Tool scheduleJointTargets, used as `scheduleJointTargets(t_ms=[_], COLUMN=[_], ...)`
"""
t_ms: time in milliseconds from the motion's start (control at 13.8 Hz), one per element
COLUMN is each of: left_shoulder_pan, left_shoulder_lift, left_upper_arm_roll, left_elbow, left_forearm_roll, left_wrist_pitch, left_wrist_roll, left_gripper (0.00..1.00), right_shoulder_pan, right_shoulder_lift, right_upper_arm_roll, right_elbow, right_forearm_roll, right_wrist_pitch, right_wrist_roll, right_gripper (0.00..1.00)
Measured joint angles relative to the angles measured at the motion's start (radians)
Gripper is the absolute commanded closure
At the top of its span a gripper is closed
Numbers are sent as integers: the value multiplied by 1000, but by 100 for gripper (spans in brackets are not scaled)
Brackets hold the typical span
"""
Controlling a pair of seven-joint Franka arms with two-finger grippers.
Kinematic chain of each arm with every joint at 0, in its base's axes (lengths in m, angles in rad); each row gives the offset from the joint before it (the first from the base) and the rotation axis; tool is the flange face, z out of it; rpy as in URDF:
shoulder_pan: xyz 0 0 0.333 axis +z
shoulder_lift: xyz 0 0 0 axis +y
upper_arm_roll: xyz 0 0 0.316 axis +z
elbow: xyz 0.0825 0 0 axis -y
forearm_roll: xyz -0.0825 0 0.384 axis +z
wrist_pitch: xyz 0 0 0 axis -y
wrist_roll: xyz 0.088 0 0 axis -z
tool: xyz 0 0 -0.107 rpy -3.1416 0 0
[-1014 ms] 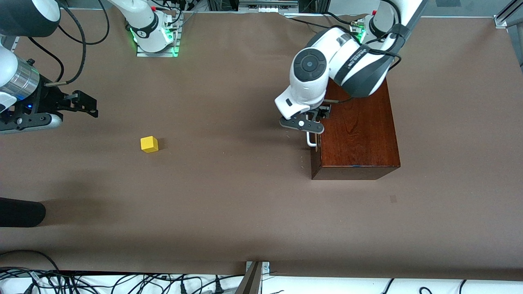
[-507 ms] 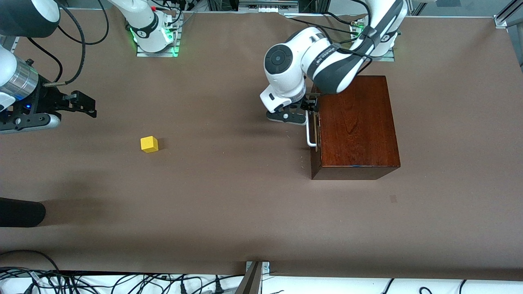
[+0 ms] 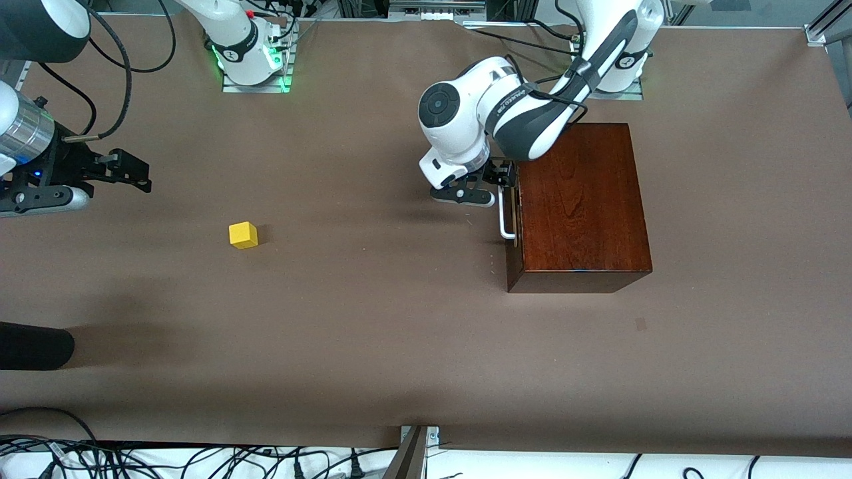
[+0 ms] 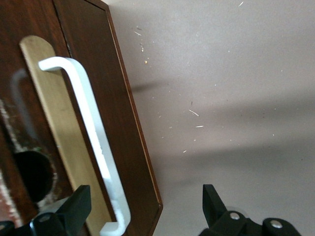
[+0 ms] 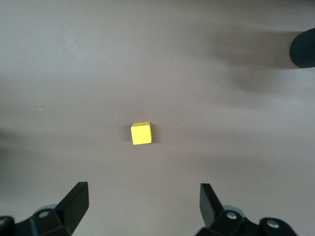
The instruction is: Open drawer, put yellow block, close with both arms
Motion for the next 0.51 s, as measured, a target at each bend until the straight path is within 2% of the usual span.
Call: scheduleJointTargets(t_ms=[507], left_shoulder_pan=[-16], left_shoulder_lift=[54], left_upper_arm_roll=[0], left_elbow=[-7], left_forearm_roll=[84], left_wrist_pitch=[2], left_wrist_roll=[-70], left_gripper=[0], right_shoulder_pan=[0], right_shoulder_lift=[14], right_upper_arm_roll=[-2], right_elbow=[0], right_forearm_roll=[-2], right_wrist_pitch=[0], right_wrist_roll=[0], right_gripper=[0])
